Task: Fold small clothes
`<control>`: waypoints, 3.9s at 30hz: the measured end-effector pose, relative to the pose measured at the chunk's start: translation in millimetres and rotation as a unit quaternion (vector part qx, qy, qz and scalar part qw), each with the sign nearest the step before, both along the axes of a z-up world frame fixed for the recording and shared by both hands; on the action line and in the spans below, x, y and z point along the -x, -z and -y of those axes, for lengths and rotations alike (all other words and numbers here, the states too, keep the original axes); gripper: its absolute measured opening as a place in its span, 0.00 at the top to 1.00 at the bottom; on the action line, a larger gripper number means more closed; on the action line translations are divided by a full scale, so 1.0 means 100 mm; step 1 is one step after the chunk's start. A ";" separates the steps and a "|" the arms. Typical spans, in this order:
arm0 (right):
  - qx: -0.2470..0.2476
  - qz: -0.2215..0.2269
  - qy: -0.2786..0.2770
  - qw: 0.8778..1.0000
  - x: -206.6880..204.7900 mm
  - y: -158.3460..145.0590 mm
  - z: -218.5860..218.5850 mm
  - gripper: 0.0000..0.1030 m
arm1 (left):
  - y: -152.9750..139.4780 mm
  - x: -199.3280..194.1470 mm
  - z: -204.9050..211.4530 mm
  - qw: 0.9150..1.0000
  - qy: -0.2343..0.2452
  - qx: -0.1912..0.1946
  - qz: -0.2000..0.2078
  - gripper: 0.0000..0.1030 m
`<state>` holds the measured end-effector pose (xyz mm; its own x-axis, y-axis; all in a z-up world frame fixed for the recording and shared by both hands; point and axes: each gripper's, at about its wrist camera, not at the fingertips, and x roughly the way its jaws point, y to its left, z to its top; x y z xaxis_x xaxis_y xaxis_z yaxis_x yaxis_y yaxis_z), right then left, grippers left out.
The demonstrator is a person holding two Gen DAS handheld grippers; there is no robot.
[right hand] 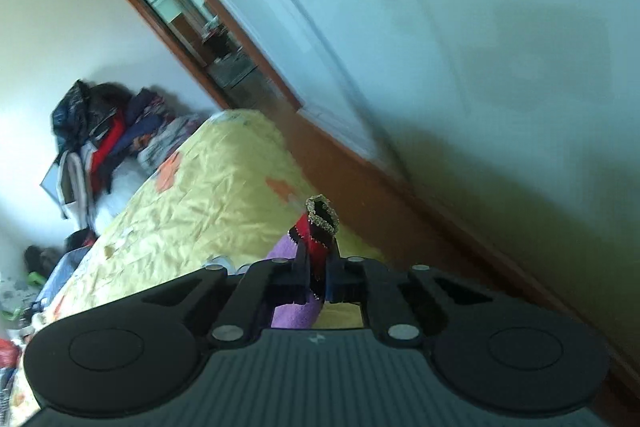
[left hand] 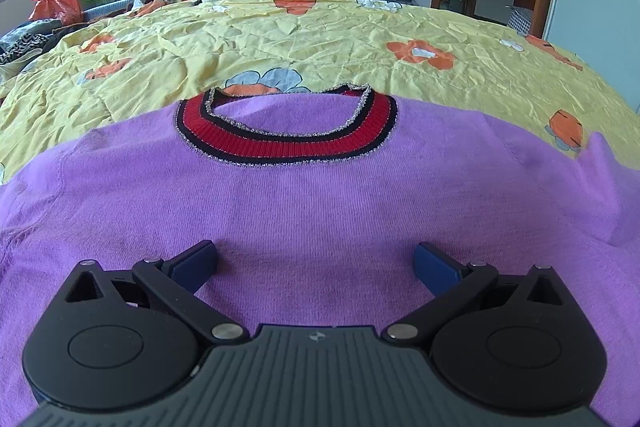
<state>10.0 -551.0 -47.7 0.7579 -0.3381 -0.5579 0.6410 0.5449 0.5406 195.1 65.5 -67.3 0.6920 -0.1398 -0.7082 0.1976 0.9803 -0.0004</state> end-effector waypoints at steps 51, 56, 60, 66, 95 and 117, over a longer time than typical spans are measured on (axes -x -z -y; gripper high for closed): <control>0.218 -0.024 -0.431 0.875 -1.21 -0.56 -5.66 0.08 | -0.59 0.65 -2.43 0.995 -0.082 -0.008 -0.057 0.00; 0.347 -0.064 -0.458 0.816 -0.83 -0.27 -5.60 0.00 | -0.48 0.59 -2.30 0.995 -0.071 -0.009 -0.071 0.00; 0.351 -0.076 -0.483 0.799 -0.88 -0.07 -5.78 0.00 | -0.44 0.59 -2.11 0.996 -0.047 -0.010 -0.077 0.00; 0.315 -0.112 -0.463 0.821 -1.21 0.12 -5.73 0.81 | -0.42 0.63 -1.93 0.997 -0.029 -0.027 -0.072 0.00; -0.123 0.071 -0.514 0.846 -1.84 -0.22 -6.54 0.92 | -0.59 0.65 -2.87 0.991 -0.112 -0.025 -0.071 0.00; -0.027 -0.018 -0.295 0.955 -1.22 0.13 -3.11 0.16 | -0.45 -0.07 -2.14 0.991 -0.039 0.100 -0.076 0.00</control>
<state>132.2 -240.0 -60.2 0.7873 0.1719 -0.5921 0.2495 0.7894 0.5609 202.4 279.7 -22.3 0.5942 -0.2388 -0.7681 0.1039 0.9697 -0.2211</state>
